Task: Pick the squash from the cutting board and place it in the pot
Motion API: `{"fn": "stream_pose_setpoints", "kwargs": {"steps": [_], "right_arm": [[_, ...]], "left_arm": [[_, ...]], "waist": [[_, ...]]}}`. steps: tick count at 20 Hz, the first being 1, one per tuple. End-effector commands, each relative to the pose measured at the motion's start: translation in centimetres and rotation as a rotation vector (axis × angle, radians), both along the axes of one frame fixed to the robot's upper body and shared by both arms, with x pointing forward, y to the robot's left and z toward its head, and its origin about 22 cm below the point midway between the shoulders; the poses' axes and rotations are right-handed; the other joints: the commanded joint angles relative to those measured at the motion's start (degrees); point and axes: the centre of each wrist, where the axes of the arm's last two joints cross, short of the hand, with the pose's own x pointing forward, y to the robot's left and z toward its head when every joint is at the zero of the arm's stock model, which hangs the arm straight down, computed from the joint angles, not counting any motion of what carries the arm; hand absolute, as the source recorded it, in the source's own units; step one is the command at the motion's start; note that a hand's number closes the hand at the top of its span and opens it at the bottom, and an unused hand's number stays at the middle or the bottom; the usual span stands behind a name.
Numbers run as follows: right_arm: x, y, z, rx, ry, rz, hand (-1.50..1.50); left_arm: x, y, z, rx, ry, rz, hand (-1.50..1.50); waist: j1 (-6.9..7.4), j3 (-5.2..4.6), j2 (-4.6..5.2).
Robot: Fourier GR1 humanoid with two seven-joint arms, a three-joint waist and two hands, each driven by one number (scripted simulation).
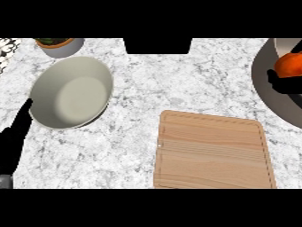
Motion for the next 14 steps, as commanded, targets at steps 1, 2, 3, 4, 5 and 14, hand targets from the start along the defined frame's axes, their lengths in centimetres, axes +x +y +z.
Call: {"fn": "stream_pose_setpoints", "kwargs": {"steps": [1, 2, 3, 4, 5, 14], "right_arm": [[2.2, -1.1, 0.6, 0.055, -0.059, -0.005, 1.5], [2.1, -4.4, 1.7, 0.054, -0.066, -0.021, 1.5], [2.1, -5.1, 0.3, 0.061, -0.077, -0.017, 1.5], [3.2, -5.5, 1.1, 0.077, -0.07, -0.025, 1.5], [3.3, -6.2, 1.2, 0.091, -0.093, -0.033, 1.5], [7.0, -12.7, -0.6, 0.059, -0.05, -0.049, 1.5]], "left_arm": [[0.7, 0.0, 0.7, -0.006, 0.007, -0.024, 0.0], [0.8, 0.6, 1.6, -0.013, -0.004, -0.004, 0.0], [-0.1, -0.6, 0.3, 0.007, -0.02, -0.024, 0.0], [0.3, -0.5, -0.1, -0.005, 0.005, -0.025, 0.0], [0.1, 0.6, -0.4, 0.005, -0.007, -0.003, 0.0], [0.4, 0.2, 0.8, 0.006, -0.012, -0.035, 0.0]], "waist": [[0.48, -0.01, 0.12], [0.51, 0.0, 0.14], [0.49, 0.0, 0.13], [0.58, -0.01, 0.18], [0.58, -0.01, 0.18], [2.23, 0.07, 0.71]]}}
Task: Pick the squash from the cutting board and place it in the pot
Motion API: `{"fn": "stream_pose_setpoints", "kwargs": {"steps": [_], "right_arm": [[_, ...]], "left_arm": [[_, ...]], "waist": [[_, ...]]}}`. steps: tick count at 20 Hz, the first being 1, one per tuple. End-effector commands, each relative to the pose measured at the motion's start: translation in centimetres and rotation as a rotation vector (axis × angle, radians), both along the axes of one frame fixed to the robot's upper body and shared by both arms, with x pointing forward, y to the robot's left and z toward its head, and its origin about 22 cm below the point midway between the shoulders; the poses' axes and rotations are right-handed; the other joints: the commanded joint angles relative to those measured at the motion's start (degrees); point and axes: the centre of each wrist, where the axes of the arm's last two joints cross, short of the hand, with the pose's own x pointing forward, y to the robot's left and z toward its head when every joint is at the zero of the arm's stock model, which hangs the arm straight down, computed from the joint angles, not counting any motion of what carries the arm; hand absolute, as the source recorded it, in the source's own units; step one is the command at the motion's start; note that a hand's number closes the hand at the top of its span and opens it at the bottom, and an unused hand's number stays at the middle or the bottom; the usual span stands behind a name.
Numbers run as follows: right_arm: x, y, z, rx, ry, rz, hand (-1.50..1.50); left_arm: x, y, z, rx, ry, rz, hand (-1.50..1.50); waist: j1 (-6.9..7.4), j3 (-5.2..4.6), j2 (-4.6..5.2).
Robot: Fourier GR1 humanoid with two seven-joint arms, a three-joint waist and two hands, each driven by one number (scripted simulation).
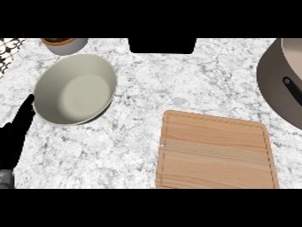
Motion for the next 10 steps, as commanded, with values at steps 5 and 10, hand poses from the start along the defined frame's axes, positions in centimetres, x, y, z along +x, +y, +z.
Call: {"fn": "stream_pose_setpoints", "kwargs": {"steps": [5, 10], "right_arm": [[1.4, -4.5, -1.3, 0.004, 0.039, -0.001, 1.5], [1.1, -4.9, -4.4, -0.114, 0.088, -0.04, 1.5]], "left_arm": [[0.5, -0.6, 0.3, 0.006, -0.011, -0.013, 0.0], [-0.1, -2.6, -0.1, -0.017, -0.02, -0.046, 0.0]], "waist": [[1.66, 0.11, 0.71], [3.33, 0.24, 1.35]]}}
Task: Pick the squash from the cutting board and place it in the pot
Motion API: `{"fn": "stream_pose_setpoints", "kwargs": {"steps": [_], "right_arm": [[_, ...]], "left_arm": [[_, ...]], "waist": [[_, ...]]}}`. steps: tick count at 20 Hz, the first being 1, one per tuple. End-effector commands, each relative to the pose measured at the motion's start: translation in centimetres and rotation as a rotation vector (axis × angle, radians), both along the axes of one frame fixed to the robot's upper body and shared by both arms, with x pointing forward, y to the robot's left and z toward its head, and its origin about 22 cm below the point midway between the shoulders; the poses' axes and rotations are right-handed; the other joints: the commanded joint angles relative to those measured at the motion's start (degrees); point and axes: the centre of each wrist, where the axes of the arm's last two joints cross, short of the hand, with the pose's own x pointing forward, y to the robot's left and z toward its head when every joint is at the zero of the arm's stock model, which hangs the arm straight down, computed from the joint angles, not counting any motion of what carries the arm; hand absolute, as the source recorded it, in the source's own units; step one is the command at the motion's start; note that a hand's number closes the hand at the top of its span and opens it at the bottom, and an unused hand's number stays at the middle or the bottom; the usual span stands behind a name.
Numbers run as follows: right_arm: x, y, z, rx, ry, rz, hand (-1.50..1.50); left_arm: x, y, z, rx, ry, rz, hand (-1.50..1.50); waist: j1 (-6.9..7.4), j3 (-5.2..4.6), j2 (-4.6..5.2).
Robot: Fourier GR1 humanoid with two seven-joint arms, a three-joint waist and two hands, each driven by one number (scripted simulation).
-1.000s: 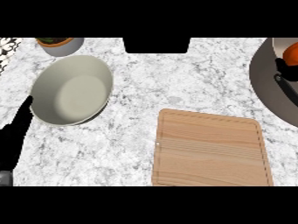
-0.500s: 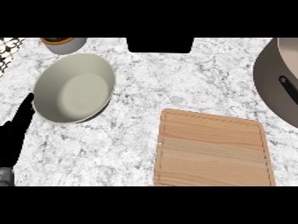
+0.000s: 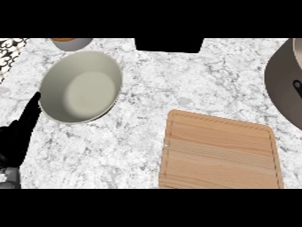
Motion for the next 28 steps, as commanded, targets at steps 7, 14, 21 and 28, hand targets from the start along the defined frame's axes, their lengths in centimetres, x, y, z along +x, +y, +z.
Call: {"fn": "stream_pose_setpoints", "kwargs": {"steps": [7, 14, 21, 28], "right_arm": [[-0.2, -1.2, -2.2, 0.172, 0.069, -0.016, -1.5], [-0.1, -1.4, -2.0, 0.271, 0.028, 0.061, -1.5], [0.6, -0.8, -0.4, 0.514, -0.367, 0.147, -1.5], [-1.9, -4.2, -1.4, 0.685, -0.357, 0.186, -1.5]], "left_arm": [[1.1, -1.4, 1.2, 0.011, -0.031, -0.015, 0.0], [1.9, -0.7, 1.6, -0.018, -0.032, -0.046, 0.0], [0.6, 0.2, 0.8, -0.012, -0.002, -0.015, 0.0], [-0.6, 1.6, 0.4, -0.003, 0.007, -0.015, 0.0]], "waist": [[1.42, 0.22, 0.88], [1.59, 0.25, 1.15], [0.52, 0.33, 0.35], [0.15, 0.11, 0.04]]}}
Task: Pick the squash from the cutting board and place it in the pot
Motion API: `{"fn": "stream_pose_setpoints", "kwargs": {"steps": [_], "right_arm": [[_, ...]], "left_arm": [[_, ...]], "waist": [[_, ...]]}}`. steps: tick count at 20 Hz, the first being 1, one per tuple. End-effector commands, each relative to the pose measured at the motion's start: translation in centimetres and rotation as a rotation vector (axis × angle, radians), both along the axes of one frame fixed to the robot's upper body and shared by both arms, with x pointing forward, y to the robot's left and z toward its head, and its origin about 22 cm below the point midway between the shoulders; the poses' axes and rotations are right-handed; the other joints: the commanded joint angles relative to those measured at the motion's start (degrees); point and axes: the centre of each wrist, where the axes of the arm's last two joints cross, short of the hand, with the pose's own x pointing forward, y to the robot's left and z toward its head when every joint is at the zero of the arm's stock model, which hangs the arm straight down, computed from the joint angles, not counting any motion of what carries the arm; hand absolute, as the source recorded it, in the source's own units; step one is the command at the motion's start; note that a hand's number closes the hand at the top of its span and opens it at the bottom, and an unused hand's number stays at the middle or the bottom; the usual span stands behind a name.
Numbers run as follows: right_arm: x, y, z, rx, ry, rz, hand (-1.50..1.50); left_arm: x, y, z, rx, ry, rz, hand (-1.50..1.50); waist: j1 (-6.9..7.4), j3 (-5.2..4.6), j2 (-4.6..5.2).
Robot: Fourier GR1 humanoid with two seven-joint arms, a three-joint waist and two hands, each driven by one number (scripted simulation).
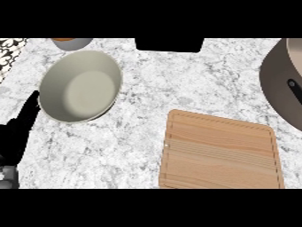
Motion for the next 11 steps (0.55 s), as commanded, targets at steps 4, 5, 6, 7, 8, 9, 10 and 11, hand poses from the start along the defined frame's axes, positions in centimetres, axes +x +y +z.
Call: {"fn": "stream_pose_setpoints", "kwargs": {"steps": [4, 5, 6, 7, 8, 9, 10, 11], "right_arm": [[-3.4, -4.2, -0.6, 0.13, 0.0, 0.089, -1.5], [-3.4, -3.9, -1.4, 0.16, 0.002, 0.115, -1.5], [-4.0, -4.9, -0.3, 0.169, -0.024, 0.121, -1.5], [-5.4, -5.9, -1.7, 0.169, -0.005, 0.122, -1.5], [-5.5, -6.4, -0.7, 0.17, -0.024, 0.111, -1.5], [-7.0, -7.2, -2.8, 0.171, -0.025, 0.104, -1.5], [-6.3, -6.8, -1.8, 0.178, -0.035, 0.119, -1.5], [-8.5, -8.4, -3.1, 0.193, -0.046, 0.108, -1.5]], "left_arm": [[-1.5, 1.0, -0.8, 0.004, 0.018, 0.026, 0.0], [0.1, -0.5, 0.6, -0.001, 0.002, 0.021, 0.0], [-0.1, 0.7, 0.6, 0.009, 0.0, 0.019, 0.0], [-1.2, 0.1, -0.1, 0.0, 0.004, 0.023, 0.0], [-1.2, 0.2, -0.3, -0.003, 0.013, 0.011, 0.0], [-0.8, 1.8, 0.6, -0.001, 0.016, 0.023, 0.0], [-0.1, -0.1, 0.5, 0.005, 0.0, 0.042, 0.0], [-1.1, -0.3, -0.8, -0.006, 0.022, 0.04, 0.0]], "waist": [[-0.93, -0.08, -0.44], [-1.73, -0.09, -0.66], [-1.05, -0.03, -0.3], [-1.95, -0.13, -0.88], [-1.31, -0.08, -0.57], [-1.86, -0.08, -0.67], [-1.73, -0.09, -0.64], [-2.1, -0.07, -0.71]]}}
